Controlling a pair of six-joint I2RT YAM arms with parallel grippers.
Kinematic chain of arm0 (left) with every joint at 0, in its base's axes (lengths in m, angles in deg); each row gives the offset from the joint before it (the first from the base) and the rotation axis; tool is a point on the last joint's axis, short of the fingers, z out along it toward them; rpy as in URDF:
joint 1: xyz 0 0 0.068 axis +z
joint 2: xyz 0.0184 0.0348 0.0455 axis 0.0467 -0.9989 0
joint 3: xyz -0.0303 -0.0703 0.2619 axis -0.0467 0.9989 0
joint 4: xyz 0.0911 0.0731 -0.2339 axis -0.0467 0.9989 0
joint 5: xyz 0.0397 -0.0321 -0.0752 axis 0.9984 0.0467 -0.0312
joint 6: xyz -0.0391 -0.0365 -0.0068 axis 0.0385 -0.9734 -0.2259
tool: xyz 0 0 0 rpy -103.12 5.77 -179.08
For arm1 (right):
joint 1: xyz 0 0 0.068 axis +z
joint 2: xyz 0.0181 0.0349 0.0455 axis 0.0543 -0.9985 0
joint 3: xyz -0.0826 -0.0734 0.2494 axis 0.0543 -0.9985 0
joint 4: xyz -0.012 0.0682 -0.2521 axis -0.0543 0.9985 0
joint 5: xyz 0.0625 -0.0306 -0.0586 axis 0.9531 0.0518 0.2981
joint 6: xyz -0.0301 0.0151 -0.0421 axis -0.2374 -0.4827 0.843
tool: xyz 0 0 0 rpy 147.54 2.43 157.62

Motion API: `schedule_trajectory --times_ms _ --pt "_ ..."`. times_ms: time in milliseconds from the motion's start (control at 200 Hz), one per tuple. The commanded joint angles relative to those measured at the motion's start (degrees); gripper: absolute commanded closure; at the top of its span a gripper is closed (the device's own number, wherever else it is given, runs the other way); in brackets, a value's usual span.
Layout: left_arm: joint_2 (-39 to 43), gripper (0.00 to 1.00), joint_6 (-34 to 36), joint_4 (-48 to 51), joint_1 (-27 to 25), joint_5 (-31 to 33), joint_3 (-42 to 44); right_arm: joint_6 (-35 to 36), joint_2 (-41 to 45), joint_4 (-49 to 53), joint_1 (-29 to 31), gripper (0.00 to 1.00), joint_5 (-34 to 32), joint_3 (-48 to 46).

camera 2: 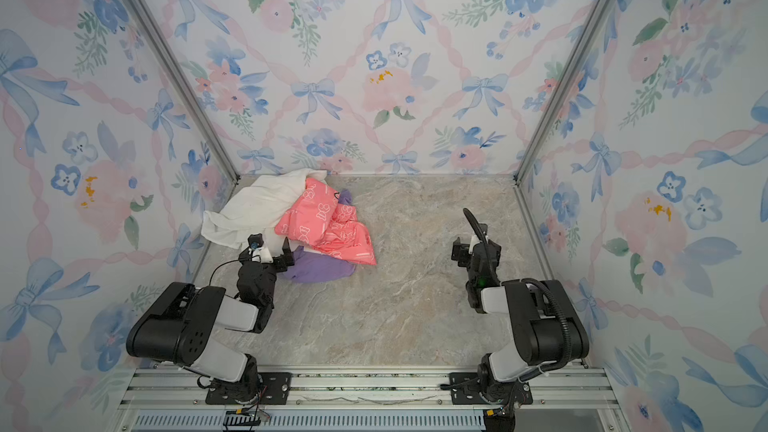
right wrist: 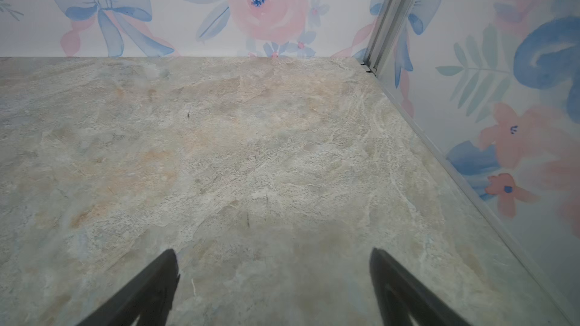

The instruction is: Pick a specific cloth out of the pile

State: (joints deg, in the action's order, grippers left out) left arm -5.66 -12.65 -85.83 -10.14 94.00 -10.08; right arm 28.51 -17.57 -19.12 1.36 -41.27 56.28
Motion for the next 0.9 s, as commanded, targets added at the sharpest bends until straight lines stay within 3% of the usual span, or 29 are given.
schedule_trajectory --times_ms 0,895 --pt "-0.5 0.02 1.0 -1.6 0.4 -0.6 0.3 -0.3 -0.3 -1.1 -0.4 0.03 -0.1 0.3" --pt "-0.4 0.02 1.1 -1.8 0.1 0.2 0.3 0.9 0.5 1.0 0.3 0.03 0.7 1.1"
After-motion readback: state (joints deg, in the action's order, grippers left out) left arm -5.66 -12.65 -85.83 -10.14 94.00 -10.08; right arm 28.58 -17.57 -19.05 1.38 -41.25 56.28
